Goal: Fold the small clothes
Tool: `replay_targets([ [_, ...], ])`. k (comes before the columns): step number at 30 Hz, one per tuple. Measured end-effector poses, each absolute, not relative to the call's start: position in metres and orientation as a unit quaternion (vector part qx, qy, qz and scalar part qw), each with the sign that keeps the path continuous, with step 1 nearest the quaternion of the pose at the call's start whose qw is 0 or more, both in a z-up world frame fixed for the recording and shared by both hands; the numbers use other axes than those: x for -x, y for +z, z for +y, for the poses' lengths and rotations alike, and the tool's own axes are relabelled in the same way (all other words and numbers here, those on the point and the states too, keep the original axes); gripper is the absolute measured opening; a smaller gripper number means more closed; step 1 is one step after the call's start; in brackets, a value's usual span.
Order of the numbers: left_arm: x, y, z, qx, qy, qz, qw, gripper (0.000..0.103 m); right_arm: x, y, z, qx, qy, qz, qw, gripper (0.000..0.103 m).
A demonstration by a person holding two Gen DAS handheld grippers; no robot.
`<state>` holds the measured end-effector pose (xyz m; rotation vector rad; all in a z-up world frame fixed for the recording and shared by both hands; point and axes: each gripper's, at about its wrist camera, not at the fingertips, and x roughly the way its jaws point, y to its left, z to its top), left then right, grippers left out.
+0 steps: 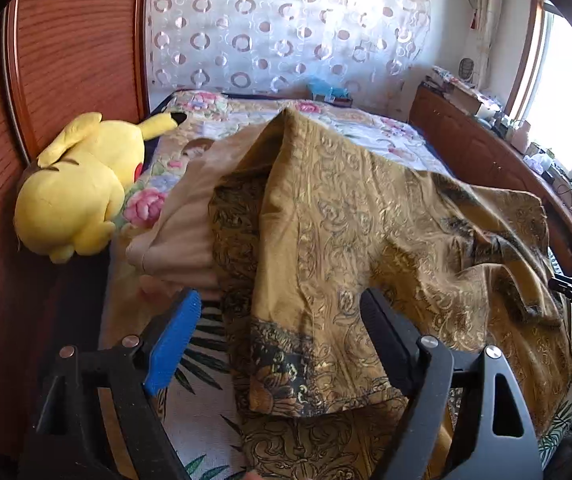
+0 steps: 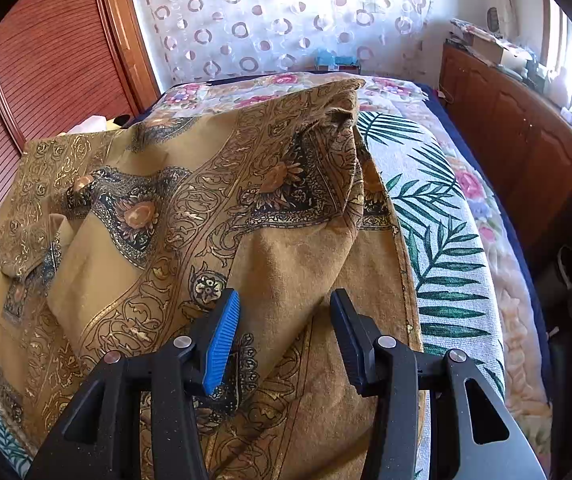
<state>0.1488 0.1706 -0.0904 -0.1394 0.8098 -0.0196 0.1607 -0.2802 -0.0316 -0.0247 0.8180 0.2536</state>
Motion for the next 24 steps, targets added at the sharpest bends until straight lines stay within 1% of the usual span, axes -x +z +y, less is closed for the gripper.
replay_targets([
  [7,-0.154,-0.116,0.177,0.061,0.021,0.444,0.894,0.083,-0.159,-0.031,-0.281,0.023,0.124,0.396,0.91,0.049],
  [16,-0.143,-0.118,0.176,0.075,0.008,0.438,0.896,0.083,-0.155,-0.033,-0.281,0.042,0.124,0.384,0.914,0.051],
  [17,-0.142,-0.117,0.175,0.076,0.006,0.436,0.897,0.081,-0.155,-0.033,-0.28,0.044,0.123,0.383,0.914,0.051],
  [18,-0.141,-0.117,0.175,0.078,0.002,0.434,0.898,0.077,-0.154,-0.033,-0.282,0.044,0.123,0.384,0.914,0.051],
  [19,-0.14,-0.115,0.175,0.081,-0.002,0.432,0.898,0.068,-0.154,-0.033,-0.282,0.044,0.122,0.384,0.914,0.051],
  [20,-0.139,-0.115,0.174,0.084,-0.005,0.43,0.899,0.056,-0.154,-0.033,-0.282,0.045,0.122,0.384,0.914,0.051],
  [21,-0.137,-0.115,0.174,0.087,-0.007,0.426,0.901,0.051,-0.154,-0.033,-0.282,0.047,0.122,0.385,0.914,0.051],
  [22,-0.135,-0.115,0.173,0.089,-0.008,0.421,0.903,0.042,-0.154,-0.032,-0.281,0.05,0.122,0.386,0.913,0.051],
  [23,-0.134,-0.115,0.172,0.091,-0.013,0.418,0.904,0.032,-0.154,-0.032,-0.281,0.052,0.121,0.385,0.913,0.051],
  [24,-0.134,-0.116,0.17,0.092,-0.018,0.419,0.903,0.027,-0.153,-0.032,-0.281,0.052,0.122,0.384,0.914,0.051],
])
